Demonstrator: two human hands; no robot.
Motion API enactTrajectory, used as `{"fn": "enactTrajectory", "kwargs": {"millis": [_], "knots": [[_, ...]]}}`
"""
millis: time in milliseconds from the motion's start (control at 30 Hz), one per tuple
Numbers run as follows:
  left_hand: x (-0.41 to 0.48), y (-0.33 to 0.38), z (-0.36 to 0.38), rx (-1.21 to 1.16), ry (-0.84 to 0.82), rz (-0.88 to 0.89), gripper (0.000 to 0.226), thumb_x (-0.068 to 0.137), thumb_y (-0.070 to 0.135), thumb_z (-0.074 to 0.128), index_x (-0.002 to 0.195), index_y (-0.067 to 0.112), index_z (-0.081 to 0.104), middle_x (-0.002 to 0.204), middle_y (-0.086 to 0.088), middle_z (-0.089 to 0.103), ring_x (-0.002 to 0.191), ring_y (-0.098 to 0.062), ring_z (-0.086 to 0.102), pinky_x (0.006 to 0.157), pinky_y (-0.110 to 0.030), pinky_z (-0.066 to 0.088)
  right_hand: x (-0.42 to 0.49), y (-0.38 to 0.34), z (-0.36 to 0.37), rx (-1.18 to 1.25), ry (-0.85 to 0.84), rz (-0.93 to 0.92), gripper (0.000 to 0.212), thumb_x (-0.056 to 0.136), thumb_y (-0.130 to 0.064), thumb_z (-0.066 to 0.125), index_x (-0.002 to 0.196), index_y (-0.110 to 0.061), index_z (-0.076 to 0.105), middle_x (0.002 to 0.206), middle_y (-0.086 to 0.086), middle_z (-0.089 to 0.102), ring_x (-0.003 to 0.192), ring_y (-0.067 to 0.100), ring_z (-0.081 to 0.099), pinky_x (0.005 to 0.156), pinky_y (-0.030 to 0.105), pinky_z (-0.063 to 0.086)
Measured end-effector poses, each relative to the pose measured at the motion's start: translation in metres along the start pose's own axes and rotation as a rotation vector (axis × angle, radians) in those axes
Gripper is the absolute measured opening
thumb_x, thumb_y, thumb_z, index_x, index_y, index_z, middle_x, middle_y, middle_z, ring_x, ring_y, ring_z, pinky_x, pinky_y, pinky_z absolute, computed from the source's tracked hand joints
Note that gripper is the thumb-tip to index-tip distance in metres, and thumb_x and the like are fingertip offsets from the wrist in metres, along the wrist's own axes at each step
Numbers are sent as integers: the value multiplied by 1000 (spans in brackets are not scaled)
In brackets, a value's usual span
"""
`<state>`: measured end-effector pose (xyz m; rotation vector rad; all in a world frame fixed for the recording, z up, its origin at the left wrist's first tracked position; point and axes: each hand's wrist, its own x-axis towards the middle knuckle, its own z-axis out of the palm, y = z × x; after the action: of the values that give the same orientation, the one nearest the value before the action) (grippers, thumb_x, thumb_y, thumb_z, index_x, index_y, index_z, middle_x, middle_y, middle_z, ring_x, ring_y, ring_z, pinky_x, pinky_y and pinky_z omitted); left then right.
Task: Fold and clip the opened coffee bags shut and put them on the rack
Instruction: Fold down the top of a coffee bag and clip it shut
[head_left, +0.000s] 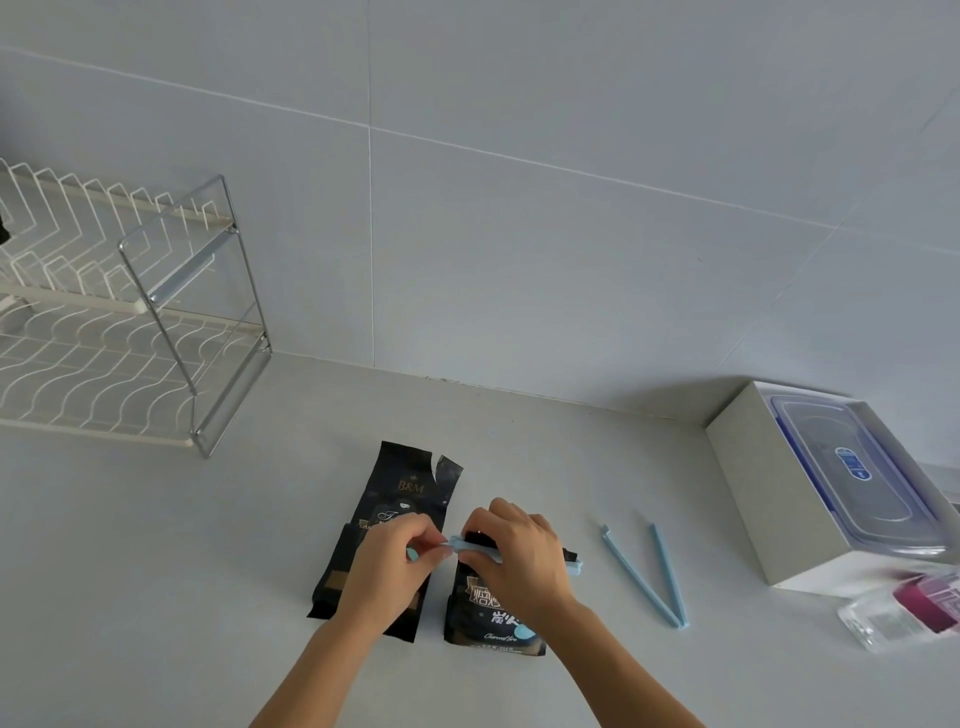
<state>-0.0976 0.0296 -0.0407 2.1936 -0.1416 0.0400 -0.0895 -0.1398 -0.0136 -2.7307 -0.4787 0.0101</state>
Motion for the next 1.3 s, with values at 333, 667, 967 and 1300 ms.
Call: {"fn": "enactTrajectory", "kwargs": {"millis": [333,667,967,1300], "knots": [[1,-6,-4,-68,-84,-20,18,75,29,74,69,36,58,71,21,62,70,-4,63,59,-9,49,-1,1,-1,26,15,-38,12,84,-41,61,89,-30,61,80,-9,57,70,9,49,72,22,34],[-2,-3,-6,-67,-190,-33,15,76,36,72,80,45,61,80,25,66,85,4,61,71,-14,50,-12,-1,-1,19,28,-78,15,85,-42,57,91,-28,60,83,-9,57,74,11,52,74,22,36],[-2,7,-16,22,-259,-18,7,76,39,71,76,38,64,74,25,62,75,13,56,59,-5,42,-17,-6,0,-43,18,-122,15,84,-41,61,89,-27,61,79,-6,56,67,13,52,60,21,37],[-26,7,-8,-164,-168,-61,30,85,25,64,115,31,64,104,17,71,95,3,64,86,-18,53,-10,-3,-2,-34,104,-49,23,79,-53,61,85,-30,64,74,-8,58,61,13,55,55,25,44]]}}
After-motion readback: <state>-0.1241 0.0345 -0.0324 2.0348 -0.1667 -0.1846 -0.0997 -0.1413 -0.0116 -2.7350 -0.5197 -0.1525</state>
